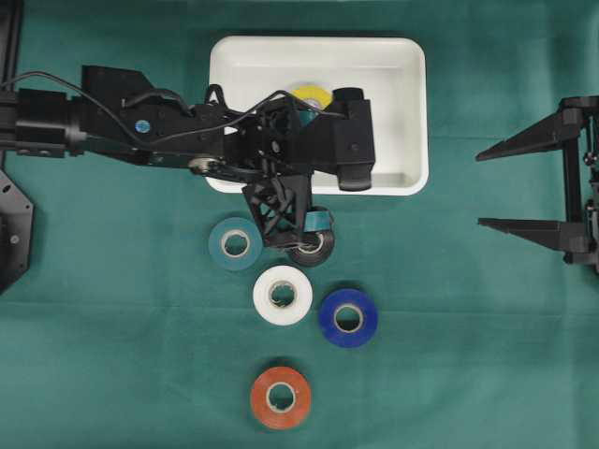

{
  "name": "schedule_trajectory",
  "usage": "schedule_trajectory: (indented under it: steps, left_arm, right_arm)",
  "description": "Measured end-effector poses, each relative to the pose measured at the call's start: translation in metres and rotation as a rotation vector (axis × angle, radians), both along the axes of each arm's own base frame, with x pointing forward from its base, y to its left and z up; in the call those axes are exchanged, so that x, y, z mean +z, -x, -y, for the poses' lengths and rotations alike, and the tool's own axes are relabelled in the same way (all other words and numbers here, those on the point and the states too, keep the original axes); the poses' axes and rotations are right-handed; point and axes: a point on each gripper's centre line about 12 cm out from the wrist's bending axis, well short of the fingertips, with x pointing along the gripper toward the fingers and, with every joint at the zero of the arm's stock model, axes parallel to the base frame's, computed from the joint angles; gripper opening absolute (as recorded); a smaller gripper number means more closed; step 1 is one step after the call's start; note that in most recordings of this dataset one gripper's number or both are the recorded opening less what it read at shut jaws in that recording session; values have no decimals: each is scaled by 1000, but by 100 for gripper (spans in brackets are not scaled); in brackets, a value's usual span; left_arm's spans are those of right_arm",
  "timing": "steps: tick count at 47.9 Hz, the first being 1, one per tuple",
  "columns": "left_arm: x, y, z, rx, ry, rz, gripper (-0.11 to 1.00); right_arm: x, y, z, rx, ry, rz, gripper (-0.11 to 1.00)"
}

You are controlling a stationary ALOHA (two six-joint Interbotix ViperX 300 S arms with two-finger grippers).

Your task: Pick up the tape from a random location and place it into the white case.

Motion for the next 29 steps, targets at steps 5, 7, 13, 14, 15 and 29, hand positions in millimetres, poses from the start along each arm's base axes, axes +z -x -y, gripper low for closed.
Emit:
schedule_trajectory:
  steps: [5, 7, 13, 14, 15, 29]
  left_arm:
    - [4, 9, 1, -2, 0, 5, 98]
    - [6, 14, 2, -1, 1, 8, 98]
    - [13, 30, 3, -1, -1, 29, 98]
    - [15, 34, 3, -3, -3, 37, 98]
    - [17, 37, 3, -3, -3, 46, 98]
    - [46, 90, 8, -6, -16, 213, 98]
  right_arm:
    - [0, 0, 0, 0, 0, 2, 92]
    - [0, 0, 0, 0, 0, 2, 92]
    - [0, 0, 0, 0, 0, 0, 92]
    - [0, 0, 0, 0, 0, 2, 92]
    - [0, 0, 0, 0, 0, 2, 92]
    - [1, 0, 0, 0, 0, 3, 92]
